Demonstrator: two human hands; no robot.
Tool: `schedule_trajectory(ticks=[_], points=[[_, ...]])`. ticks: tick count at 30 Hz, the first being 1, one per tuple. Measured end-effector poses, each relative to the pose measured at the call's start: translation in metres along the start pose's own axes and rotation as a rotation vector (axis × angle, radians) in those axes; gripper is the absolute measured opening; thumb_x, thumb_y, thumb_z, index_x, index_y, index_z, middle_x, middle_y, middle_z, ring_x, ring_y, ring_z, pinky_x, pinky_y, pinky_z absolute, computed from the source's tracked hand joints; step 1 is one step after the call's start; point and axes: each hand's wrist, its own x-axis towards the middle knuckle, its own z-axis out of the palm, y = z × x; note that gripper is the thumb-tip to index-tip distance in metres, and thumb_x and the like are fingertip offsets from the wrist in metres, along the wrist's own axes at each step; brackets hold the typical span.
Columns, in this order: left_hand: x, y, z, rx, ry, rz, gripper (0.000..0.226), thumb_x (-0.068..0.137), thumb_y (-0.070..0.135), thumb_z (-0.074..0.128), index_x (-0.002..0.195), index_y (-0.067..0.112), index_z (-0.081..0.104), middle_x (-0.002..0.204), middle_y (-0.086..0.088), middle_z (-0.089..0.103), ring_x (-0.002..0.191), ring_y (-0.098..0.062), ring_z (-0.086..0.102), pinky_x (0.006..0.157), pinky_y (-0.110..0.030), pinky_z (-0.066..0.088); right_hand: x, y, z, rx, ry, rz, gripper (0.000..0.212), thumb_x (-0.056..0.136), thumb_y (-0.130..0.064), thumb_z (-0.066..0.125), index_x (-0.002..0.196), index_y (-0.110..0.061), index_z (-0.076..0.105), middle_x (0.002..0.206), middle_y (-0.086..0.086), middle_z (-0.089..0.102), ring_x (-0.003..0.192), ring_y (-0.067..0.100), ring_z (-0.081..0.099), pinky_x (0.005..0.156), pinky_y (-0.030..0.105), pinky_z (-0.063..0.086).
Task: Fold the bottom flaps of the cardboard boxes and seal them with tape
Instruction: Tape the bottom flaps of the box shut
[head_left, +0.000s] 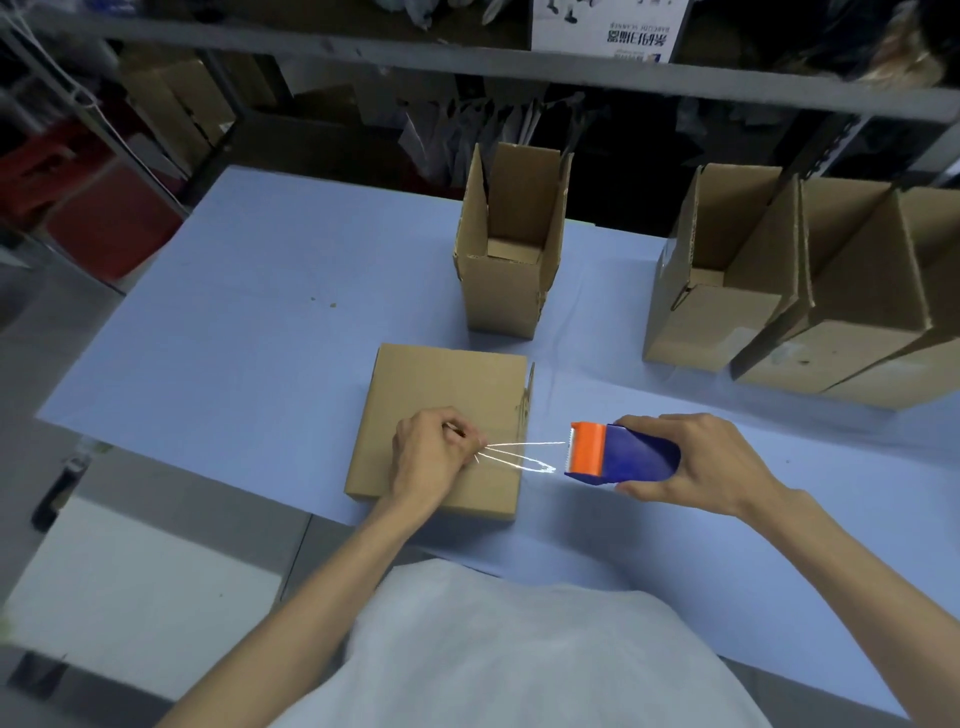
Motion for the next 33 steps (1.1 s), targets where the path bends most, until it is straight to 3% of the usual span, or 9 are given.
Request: schedule_trajectory(ticks=[7,11,16,18,20,23,26,29,33], points=[[0.006,-0.007,0.008,0.065,0.037,-0.014,0.027,0.068,0.034,0.084,0.076,0.024,0.060,0.057,0.004,0.066,0.063,-0.015,0.067,0.066,-0.030,0.052,0.004,0.004,0.003,-0.056,-0.005,-0.012,0.070,0.066,-0.063,0.072,0.127,-0.033,0.056,0.100,-0.008,0.070,0.082,0.016,0.062,0.065,0.025,0.046],[0.013,-0.005,0.005,0.121,-0.037,-0.059,0.044,0.067,0.036,0.084,0.076,0.018,0.044,0.058,0.000,0.066,0.049,-0.013,0.064,0.058,-0.034,0.050,0.006,0.005,0.005,-0.091,-0.015,-0.033,0.071,0.065,-0.063,0.072,0.127,-0.032,0.056,0.094,-0.007,0.069,0.076,0.014,0.059,0.059,0.020,0.038],[0.012,-0.009,-0.007,0.412,0.003,-0.002,0.060,0.064,0.065,0.075,0.078,0.015,0.045,0.067,0.005,0.051,0.066,-0.023,0.051,0.056,-0.033,0.033,0.010,0.006,0.007,-0.133,-0.047,-0.030,0.071,0.066,-0.066,0.067,0.128,-0.034,0.055,0.093,-0.008,0.068,0.079,0.015,0.060,0.059,0.020,0.036],[0.008,-0.009,-0.007,0.416,0.043,0.065,0.053,0.066,0.059,0.076,0.080,0.018,0.046,0.070,0.008,0.051,0.070,-0.023,0.054,0.058,-0.031,0.034,0.010,0.005,0.008,-0.133,-0.059,-0.029,0.073,0.067,-0.067,0.066,0.130,-0.034,0.053,0.098,-0.008,0.068,0.083,0.016,0.061,0.062,0.022,0.037],[0.003,-0.006,-0.001,0.357,0.077,0.260,0.037,0.070,0.041,0.080,0.084,0.022,0.052,0.076,0.013,0.050,0.075,-0.017,0.055,0.061,-0.027,0.034,0.013,0.001,0.012,-0.173,-0.097,-0.047,0.074,0.069,-0.069,0.064,0.132,-0.034,0.050,0.103,-0.007,0.068,0.088,0.016,0.061,0.063,0.022,0.036],[0.002,0.004,0.010,0.313,-0.043,0.546,0.019,0.075,0.018,0.078,0.090,0.017,0.067,0.089,0.004,0.056,0.087,-0.017,0.054,0.067,-0.030,0.043,0.020,-0.009,0.014,-0.213,-0.162,-0.033,0.069,0.071,-0.070,0.060,0.128,-0.035,0.050,0.102,-0.008,0.068,0.089,0.017,0.060,0.063,0.025,0.041],[0.005,0.000,0.017,0.228,-0.205,0.530,0.018,0.079,0.009,0.075,0.096,0.010,0.070,0.093,-0.002,0.058,0.091,-0.019,0.055,0.079,-0.027,0.045,0.028,-0.021,0.016,-0.258,-0.200,0.003,0.058,0.069,-0.070,0.059,0.113,-0.033,0.056,0.091,-0.008,0.067,0.075,0.018,0.053,0.059,0.027,0.038],[0.008,-0.006,0.018,0.127,-0.204,0.464,0.019,0.079,0.006,0.074,0.097,0.011,0.069,0.093,0.001,0.057,0.090,-0.012,0.055,0.081,-0.018,0.044,0.041,-0.040,0.025,-0.321,-0.224,0.027,0.048,0.070,-0.065,0.061,0.100,-0.027,0.059,0.087,-0.003,0.067,0.070,0.020,0.050,0.058,0.027,0.034],[0.007,-0.006,0.021,0.085,-0.188,0.452,0.020,0.078,0.002,0.072,0.096,0.013,0.069,0.091,0.002,0.055,0.088,-0.009,0.054,0.079,-0.009,0.041,0.057,-0.058,0.026,-0.432,-0.256,0.008,0.046,0.071,-0.057,0.064,0.100,-0.021,0.060,0.090,0.002,0.065,0.076,0.024,0.059,0.060,0.027,0.034]])
